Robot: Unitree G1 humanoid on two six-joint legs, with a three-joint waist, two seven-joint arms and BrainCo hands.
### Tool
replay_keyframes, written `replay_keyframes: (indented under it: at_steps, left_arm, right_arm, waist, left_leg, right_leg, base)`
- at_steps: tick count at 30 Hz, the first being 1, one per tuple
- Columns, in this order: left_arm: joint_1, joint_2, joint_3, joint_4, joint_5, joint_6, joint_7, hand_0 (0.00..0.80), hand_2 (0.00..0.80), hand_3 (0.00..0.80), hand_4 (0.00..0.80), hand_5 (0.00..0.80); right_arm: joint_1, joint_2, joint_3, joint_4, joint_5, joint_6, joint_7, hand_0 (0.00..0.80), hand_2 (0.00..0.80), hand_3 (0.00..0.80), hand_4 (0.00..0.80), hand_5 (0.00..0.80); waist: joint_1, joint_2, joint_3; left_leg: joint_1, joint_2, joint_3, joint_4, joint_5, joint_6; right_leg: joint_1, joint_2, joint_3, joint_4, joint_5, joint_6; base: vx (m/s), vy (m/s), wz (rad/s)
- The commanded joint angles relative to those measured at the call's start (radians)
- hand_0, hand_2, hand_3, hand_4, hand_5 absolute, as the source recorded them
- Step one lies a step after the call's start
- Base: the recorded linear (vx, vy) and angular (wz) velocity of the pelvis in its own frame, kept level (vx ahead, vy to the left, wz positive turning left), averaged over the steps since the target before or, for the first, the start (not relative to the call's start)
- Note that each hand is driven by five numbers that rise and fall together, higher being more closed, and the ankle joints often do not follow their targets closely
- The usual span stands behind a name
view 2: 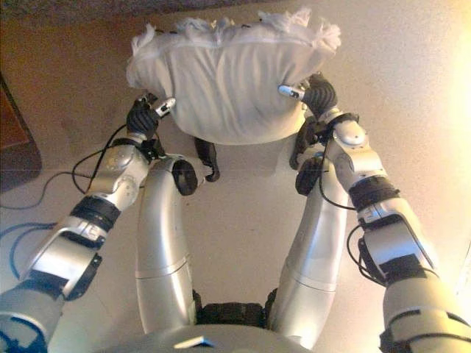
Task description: Pick up the cushion and take it to the sofa
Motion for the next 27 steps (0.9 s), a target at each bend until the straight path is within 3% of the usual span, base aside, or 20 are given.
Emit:
replay_keyframes:
  at_steps: [1,13,18,23,27]
  left_arm:
    - [0.028,-0.123,-0.063,-0.152,0.030,0.010,-0.114,0.800,0.800,0.800,0.800,0.800]
    - [0.107,-0.109,-0.050,-0.182,0.028,0.032,-0.147,0.800,0.800,0.800,0.800,0.800]
    - [0.129,-0.122,-0.032,-0.174,0.029,-0.019,-0.176,0.800,0.800,0.800,0.800,0.800]
    - [0.105,-0.139,0.001,-0.188,-0.003,-0.106,-0.204,0.800,0.800,0.800,0.800,0.800]
    - [0.115,-0.180,-0.017,-0.218,0.049,-0.211,-0.195,0.800,0.800,0.800,0.800,0.800]
  right_arm:
    - [0.006,0.098,0.069,-0.184,-0.027,-0.010,0.099,0.800,0.800,0.800,0.800,0.800]
    - [0.112,0.084,0.030,-0.181,-0.033,-0.043,0.048,0.800,0.800,0.800,0.800,0.800]
    - [0.139,0.087,0.015,-0.161,-0.046,-0.082,0.033,0.800,0.800,0.800,0.800,0.800]
    - [0.114,0.086,-0.014,-0.166,-0.075,-0.166,0.028,0.800,0.800,0.800,0.800,0.800]
    - [0.122,0.094,-0.030,-0.205,-0.140,-0.267,0.006,0.800,0.800,0.800,0.800,0.800]
  waist:
    - [-0.012,0.076,-0.010]
    - [-0.007,0.048,-0.010]
    - [-0.008,0.038,-0.010]
    - [-0.004,0.031,-0.010]
    - [-0.004,0.018,-0.010]
  left_leg:
    - [-0.050,0.028,-0.041,-0.112,0.113,-0.041]
    - [-0.050,0.036,-0.079,-0.076,0.120,-0.049]
    - [-0.050,0.029,-0.088,-0.106,0.147,-0.048]
    - [-0.049,0.019,-0.079,-0.229,0.198,-0.052]
    - [0.140,0.003,-0.046,-0.456,0.234,-0.059]
  right_leg:
    - [0.073,-0.010,0.043,-0.076,-0.005,0.038]
    - [0.073,-0.019,0.050,-0.036,0.013,0.056]
    - [0.073,-0.021,0.046,-0.070,0.047,0.062]
    - [0.074,-0.010,0.013,-0.162,0.102,0.080]
    - [0.279,0.009,-0.057,-0.395,0.139,0.092]
  base:
    - [0.006,-0.034,-0.01]
    - [-0.007,-0.058,-0.03]
    - [-0.019,-0.052,0.02]
    - [-0.061,-0.036,-0.09]
    - [-0.101,-0.058,-0.15]
